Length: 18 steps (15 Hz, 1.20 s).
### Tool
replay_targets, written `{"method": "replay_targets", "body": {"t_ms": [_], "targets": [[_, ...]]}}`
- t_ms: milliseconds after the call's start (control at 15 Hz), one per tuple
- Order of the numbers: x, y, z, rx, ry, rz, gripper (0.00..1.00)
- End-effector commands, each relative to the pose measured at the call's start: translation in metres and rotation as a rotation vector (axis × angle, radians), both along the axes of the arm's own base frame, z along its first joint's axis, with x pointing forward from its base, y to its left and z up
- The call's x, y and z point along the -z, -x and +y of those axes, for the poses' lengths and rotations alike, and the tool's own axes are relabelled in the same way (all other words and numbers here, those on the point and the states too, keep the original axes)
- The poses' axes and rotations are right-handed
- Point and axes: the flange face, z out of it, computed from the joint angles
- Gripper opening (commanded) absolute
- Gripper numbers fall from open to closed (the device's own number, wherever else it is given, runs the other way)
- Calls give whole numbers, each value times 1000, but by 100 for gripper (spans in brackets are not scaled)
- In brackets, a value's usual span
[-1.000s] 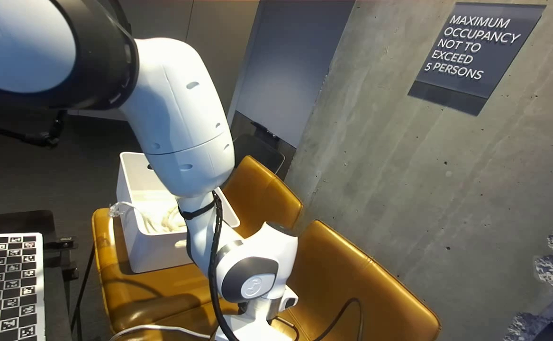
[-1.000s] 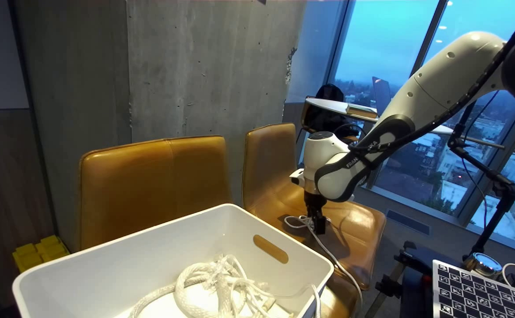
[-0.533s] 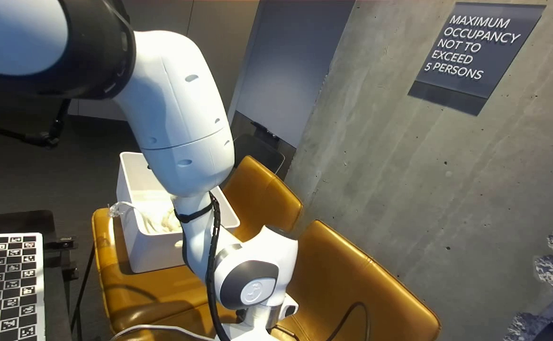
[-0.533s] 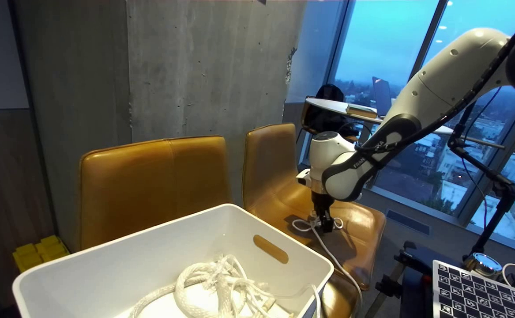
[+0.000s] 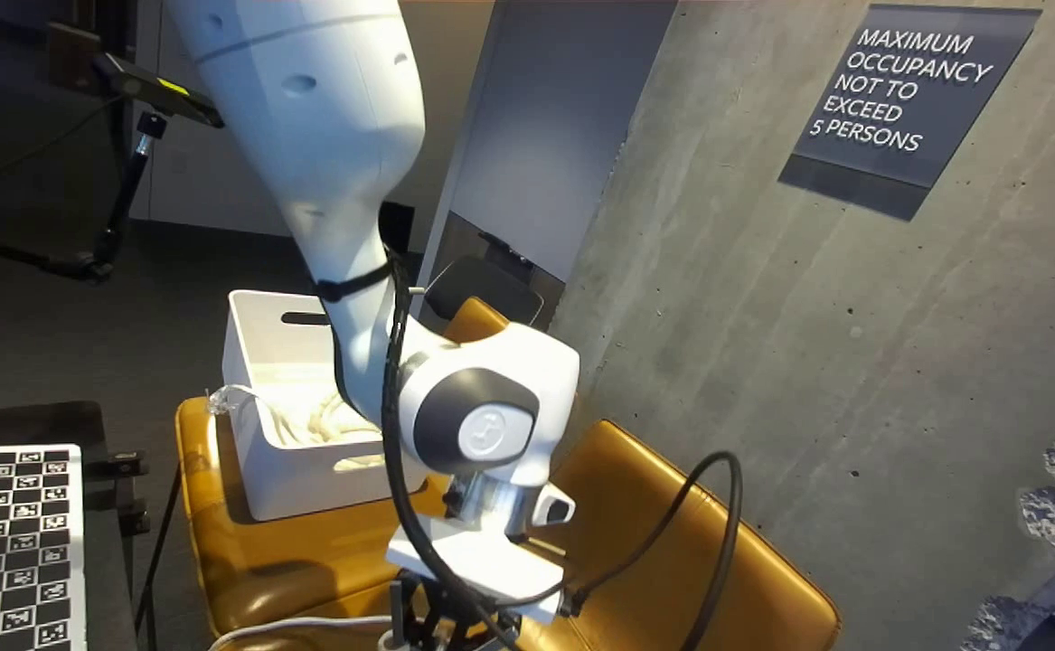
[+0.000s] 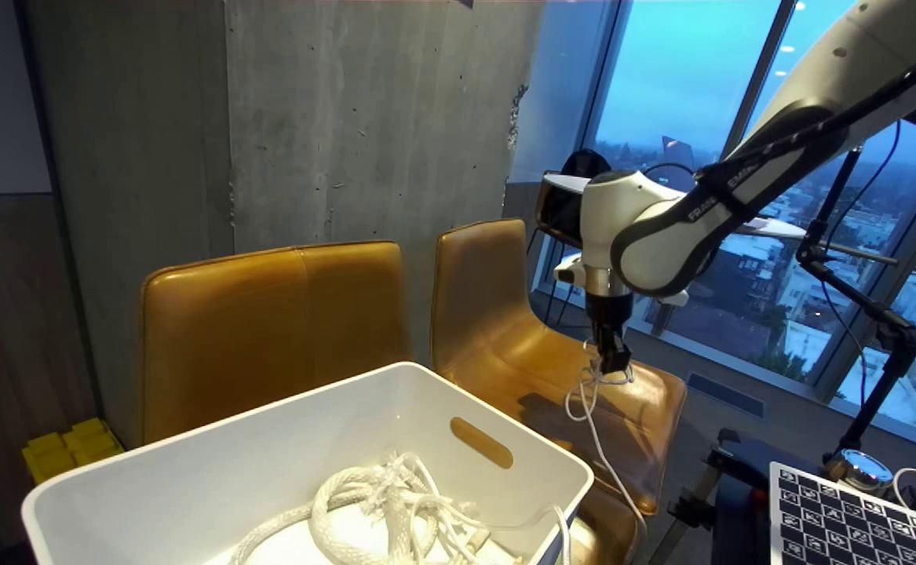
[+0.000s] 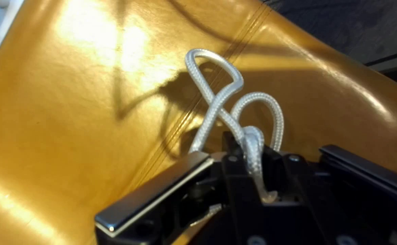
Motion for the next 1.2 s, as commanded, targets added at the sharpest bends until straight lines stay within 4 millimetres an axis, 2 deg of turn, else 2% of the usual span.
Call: {"method": "replay_targets", "body": {"t_ms": [0,267,533,1133], "targets": [[-85,-2,36,-3,4,-62,2],[-176,-13,92,-17,-6,-173,2],[-266,-18,163,-91,15,-278,2],[-473,6,323,-192,-16,-447,2]]}}
